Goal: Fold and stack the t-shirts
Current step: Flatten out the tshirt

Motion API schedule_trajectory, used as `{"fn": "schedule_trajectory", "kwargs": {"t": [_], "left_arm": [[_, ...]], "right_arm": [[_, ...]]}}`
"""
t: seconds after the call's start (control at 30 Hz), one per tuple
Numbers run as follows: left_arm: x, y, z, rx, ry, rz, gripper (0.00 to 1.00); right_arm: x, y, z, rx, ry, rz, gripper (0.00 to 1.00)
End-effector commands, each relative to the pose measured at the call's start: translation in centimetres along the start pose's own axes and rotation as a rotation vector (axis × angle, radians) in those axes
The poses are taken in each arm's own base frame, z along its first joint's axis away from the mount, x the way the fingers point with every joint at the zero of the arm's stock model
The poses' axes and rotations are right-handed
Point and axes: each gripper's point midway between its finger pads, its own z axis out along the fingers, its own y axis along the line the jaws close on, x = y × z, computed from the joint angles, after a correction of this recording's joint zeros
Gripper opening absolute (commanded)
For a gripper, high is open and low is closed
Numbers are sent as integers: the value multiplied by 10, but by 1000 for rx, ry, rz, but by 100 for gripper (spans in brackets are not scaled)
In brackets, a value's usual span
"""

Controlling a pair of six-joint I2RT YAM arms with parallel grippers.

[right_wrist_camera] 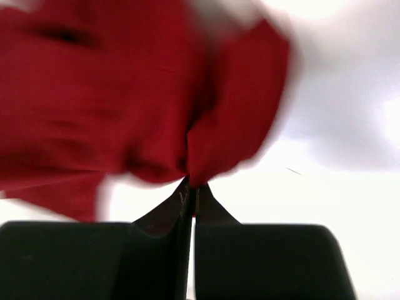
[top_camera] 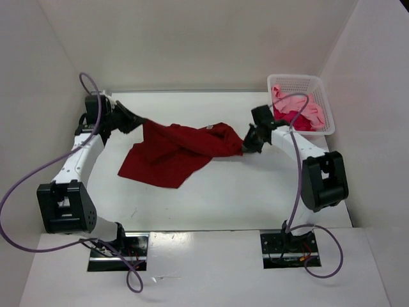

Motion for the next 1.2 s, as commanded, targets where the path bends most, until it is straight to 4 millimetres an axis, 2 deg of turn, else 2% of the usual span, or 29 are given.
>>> {"fn": "schedule_trajectory", "kwargs": {"t": [0.0,0.03,0.07,0.1,0.13,0.17,0.2,0.23,0.27,0.3,0.33,0.4,0.47,0.5,0.53,0.57,0.6,0.67,0.7,0.77,0.8,0.83,0.87,0.9,0.97,1.0,1.07,1.1,1.17], "left_arm": [[-66,-89,-16,217,-157,103,0],[-77,-100,-15,234,-170,105,0],[-106,-138,-37,303,-249,156,0],[-127,-150,-49,326,-295,149,0],[-141,-161,-54,357,-303,152,0],[-172,-195,-94,433,-391,183,0],[-185,-207,-110,457,-421,191,0],[-200,-213,-117,466,-452,194,0],[-209,-224,-134,490,-481,221,0],[-224,-244,-170,529,-556,246,0],[-230,-243,-177,533,-571,248,0],[-242,-241,-213,538,-659,263,0],[-244,-219,-214,499,-654,240,0],[-242,-212,-225,478,-676,265,0],[-238,-203,-220,455,-665,262,0],[-236,-172,-201,392,-632,219,0],[-228,-165,-206,367,-644,254,0],[-214,-133,-188,300,-610,222,0],[-194,-98,-168,251,-568,161,0],[-170,-63,-148,213,-521,96,0],[-153,-49,-144,190,-494,66,0],[-127,-7,-120,126,-420,-17,0],[-112,9,-113,97,-391,-33,0],[-102,19,-113,71,-388,-36,0],[-82,50,-106,-22,-359,-61,0],[-77,55,-106,-39,-354,-61,0],[-69,58,-112,-63,-355,-57,2],[-63,68,-108,-87,-345,-64,4],[-54,74,-112,-120,-337,-86,9]], "right_arm": [[-88,105,-140,-332,-321,-77,0],[-97,123,-168,-395,-352,-91,0],[-123,153,-224,-506,-444,-111,0],[-132,166,-241,-556,-457,-124,0],[-140,194,-298,-708,-507,-139,0],[-152,209,-325,-800,-552,-147,0],[-152,223,-351,-887,-569,-158,0],[-149,239,-406,-1033,-595,-171,0],[-147,247,-430,-1101,-613,-183,0],[-157,253,-441,-1145,-629,-185,0],[-144,258,-489,-1245,-658,-217,0],[-144,256,-514,-1290,-707,-238,0],[-141,251,-504,-1270,-674,-238,0],[-136,244,-485,-1232,-639,-223,0],[-131,238,-469,-1205,-614,-213,0],[-126,231,-451,-1182,-586,-197,0],[-122,207,-400,-1093,-533,-137,0],[-106,181,-339,-1004,-411,-76,0],[-86,155,-271,-896,-293,-21,0],[-56,124,-234,-807,-222,27,0],[-29,97,-189,-723,-129,69,0],[-13,84,-175,-688,-91,82,0],[9,71,-169,-658,-31,104,0],[35,49,-145,-596,45,115,1],[65,22,-126,-492,149,163,3],[76,12,-120,-478,187,158,5],[70,6,-118,-449,197,163,9],[69,3,-116,-436,193,132,11],[75,-3,-109,-410,224,117,21]]}}
